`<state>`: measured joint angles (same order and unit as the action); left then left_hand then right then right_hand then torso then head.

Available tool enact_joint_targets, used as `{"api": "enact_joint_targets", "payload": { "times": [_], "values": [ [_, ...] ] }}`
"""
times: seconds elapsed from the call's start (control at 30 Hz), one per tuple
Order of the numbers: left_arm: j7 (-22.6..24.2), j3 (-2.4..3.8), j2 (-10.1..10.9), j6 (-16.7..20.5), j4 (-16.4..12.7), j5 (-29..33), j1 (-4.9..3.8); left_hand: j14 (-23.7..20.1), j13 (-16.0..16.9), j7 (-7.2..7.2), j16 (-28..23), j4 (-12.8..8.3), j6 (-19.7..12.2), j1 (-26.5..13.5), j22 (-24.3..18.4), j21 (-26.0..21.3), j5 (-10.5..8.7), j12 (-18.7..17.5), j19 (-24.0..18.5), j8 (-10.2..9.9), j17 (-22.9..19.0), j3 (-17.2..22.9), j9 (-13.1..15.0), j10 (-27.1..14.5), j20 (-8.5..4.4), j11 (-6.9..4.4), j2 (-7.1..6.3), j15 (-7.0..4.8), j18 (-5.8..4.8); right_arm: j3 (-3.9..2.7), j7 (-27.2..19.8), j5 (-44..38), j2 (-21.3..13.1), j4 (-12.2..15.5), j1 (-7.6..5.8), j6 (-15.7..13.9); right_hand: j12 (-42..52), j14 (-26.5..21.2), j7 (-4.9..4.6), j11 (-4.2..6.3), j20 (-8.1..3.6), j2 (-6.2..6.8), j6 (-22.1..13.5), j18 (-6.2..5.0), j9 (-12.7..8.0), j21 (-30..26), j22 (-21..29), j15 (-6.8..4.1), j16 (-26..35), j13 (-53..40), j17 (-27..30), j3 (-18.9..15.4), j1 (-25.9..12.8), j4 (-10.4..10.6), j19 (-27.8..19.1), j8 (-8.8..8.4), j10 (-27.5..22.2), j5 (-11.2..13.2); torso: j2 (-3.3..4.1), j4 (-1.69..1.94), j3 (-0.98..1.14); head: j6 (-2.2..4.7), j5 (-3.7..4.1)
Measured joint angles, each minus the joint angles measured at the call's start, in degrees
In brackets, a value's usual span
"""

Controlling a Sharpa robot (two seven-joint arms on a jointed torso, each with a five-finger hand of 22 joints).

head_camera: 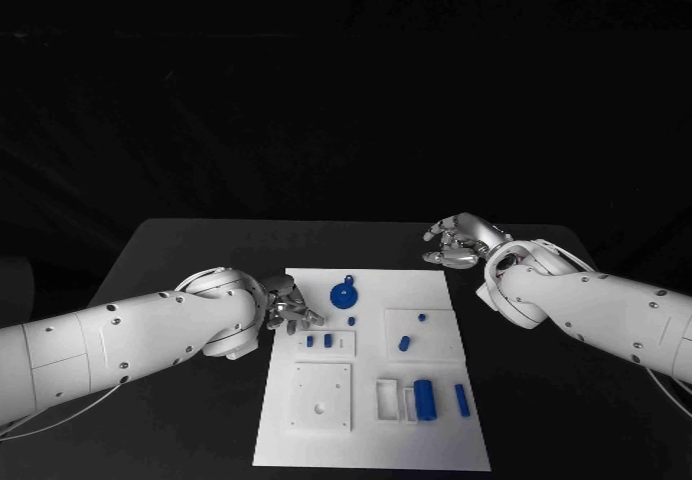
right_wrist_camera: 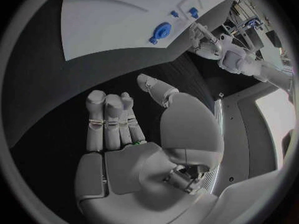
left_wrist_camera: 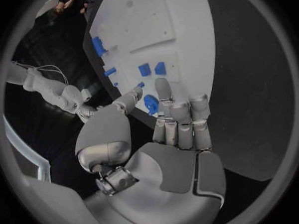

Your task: Assemble the parts on the task board

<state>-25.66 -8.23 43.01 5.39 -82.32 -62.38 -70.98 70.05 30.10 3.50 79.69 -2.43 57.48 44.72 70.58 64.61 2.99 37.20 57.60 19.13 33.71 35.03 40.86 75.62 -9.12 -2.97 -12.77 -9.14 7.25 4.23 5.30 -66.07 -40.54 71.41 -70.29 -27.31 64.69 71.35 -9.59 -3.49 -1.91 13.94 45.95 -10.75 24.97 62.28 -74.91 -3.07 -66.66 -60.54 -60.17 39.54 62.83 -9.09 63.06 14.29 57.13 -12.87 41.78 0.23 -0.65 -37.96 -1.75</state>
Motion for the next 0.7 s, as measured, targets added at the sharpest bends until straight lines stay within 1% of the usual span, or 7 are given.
{"api": "enact_joint_targets", "payload": {
  "times": [0.17,0.3,0.4,0.5,0.57,0.63,0.7],
  "values": [
    [2.55,0.62,0.09,3.15,0.01,3.08,-0.15,-3.21,-2.2,2.37,-3.46,-0.83,-5.15,2.1,-0.99,-2.79,0.0,-4.49,-3.51,-1.72,-1.31,0.83,-0.44,-6.06,1.06,2.12,-1.6,2.53,-1.11,0.0,0.0,0.04,0.07,-0.03,0.01,0.01,0.0,0.0,0.01,0.0,0.0,0.0,0.0,0.0,0.0,0.0,0.0,0.0,0.0,0.0,0.0,0.0,0.0,0.0,0.0,0.0,0.0,0.0,0.0,-0.03,0.02,0.25,0.16],
    [7.19,0.6,-0.83,5.42,0.68,4.02,-0.17,-8.29,-4.25,4.25,-8.13,-5.1,-7.68,8.84,-2.2,-6.52,0.0,-7.95,-8.21,-1.87,-3.16,1.78,-0.79,-10.55,2.47,3.91,-0.97,4.79,-2.0,0.0,0.0,0.07,0.09,-0.07,0.02,0.02,0.0,0.0,0.02,0.0,0.01,0.0,0.01,0.0,0.0,0.0,0.0,0.0,0.0,0.0,0.0,0.0,0.0,0.0,0.0,0.0,0.0,0.0,-0.02,-0.02,0.06,0.37,0.37],
    [11.28,0.56,-2.32,6.46,1.31,3.36,-0.18,-11.94,-6.13,5.13,-12.11,-9.66,-8.67,16.07,-2.98,-9.3,0.64,-10.26,-11.68,-1.09,-5.02,2.55,-1.3,-14.97,3.49,6.39,0.55,6.58,-2.86,0.0,0.0,0.09,0.1,-0.1,0.02,0.03,0.0,0.0,0.03,0.0,0.01,0.0,0.01,0.0,0.01,0.0,0.0,0.0,0.0,0.0,0.0,0.0,0.0,0.0,-0.01,0.0,0.0,0.0,-0.02,-0.01,0.1,0.43,0.48],
    [14.74,0.51,-4.08,7.26,1.97,0.61,-0.18,-12.57,-8.08,5.28,-13.31,-12.84,-8.87,21.24,-3.09,-10.06,6.63,-12.54,-12.28,-0.83,-5.72,3.54,-2.0,-16.63,4.08,7.89,2.62,7.5,-3.26,0.0,0.0,0.13,0.13,-0.17,0.05,0.03,-0.01,0.0,0.03,0.0,0.01,0.0,0.02,0.0,0.01,-0.23,0.0,0.0,0.0,0.0,0.0,0.0,0.0,0.0,-0.01,0.0,0.0,0.0,-0.01,-0.01,0.1,0.48,0.54],
    [16.64,0.3,-5.32,7.76,2.85,-1.89,-0.18,-12.51,-9.02,5.12,-13.4,-13.63,-8.7,22.9,-3.06,-10.06,8.17,-13.54,-12.28,-0.83,-5.88,3.98,-2.58,-16.93,4.08,8.17,2.79,7.74,-3.31,0.0,-0.01,0.15,0.19,-0.21,0.08,0.03,-0.01,0.0,0.04,0.0,0.01,0.0,0.02,0.0,0.01,-0.23,0.0,0.0,0.0,0.06,-0.01,0.0,0.0,0.0,-0.01,0.0,0.0,0.0,0.02,-0.01,0.08,0.49,0.55],
    [17.89,-0.07,-6.28,8.16,3.73,-4.0,-0.17,-12.16,-10.07,5.0,-13.4,-13.74,-8.56,24.09,-2.94,-10.06,8.13,-14.51,-12.28,-0.83,-5.91,4.09,-3.3,-16.93,4.09,8.17,2.49,8.09,-3.34,0.0,-0.02,0.17,0.25,-0.23,0.09,0.04,-0.01,0.0,0.05,0.0,0.01,0.0,0.03,0.0,0.01,-0.23,0.0,0.0,0.0,0.06,0.0,0.0,0.0,0.0,-0.01,0.0,0.0,-0.03,0.03,-0.01,0.08,0.51,0.56],
    [18.95,-0.5,-7.34,8.53,4.96,-6.18,-0.16,-11.81,-11.02,4.88,-13.33,-13.91,-8.43,24.68,-2.68,-10.06,5.32,-15.33,-12.24,-0.83,-5.89,3.59,-3.99,-16.88,4.09,8.2,1.88,8.38,-3.39,0.0,-0.03,0.19,0.32,-0.25,0.1,0.04,-0.01,0.0,0.05,0.0,0.01,0.0,0.03,0.0,0.01,-0.23,0.0,0.0,0.0,0.06,0.0,0.0,0.0,0.0,-0.01,0.0,0.0,-0.23,0.03,-0.01,0.07,0.51,0.58]
  ]
}}
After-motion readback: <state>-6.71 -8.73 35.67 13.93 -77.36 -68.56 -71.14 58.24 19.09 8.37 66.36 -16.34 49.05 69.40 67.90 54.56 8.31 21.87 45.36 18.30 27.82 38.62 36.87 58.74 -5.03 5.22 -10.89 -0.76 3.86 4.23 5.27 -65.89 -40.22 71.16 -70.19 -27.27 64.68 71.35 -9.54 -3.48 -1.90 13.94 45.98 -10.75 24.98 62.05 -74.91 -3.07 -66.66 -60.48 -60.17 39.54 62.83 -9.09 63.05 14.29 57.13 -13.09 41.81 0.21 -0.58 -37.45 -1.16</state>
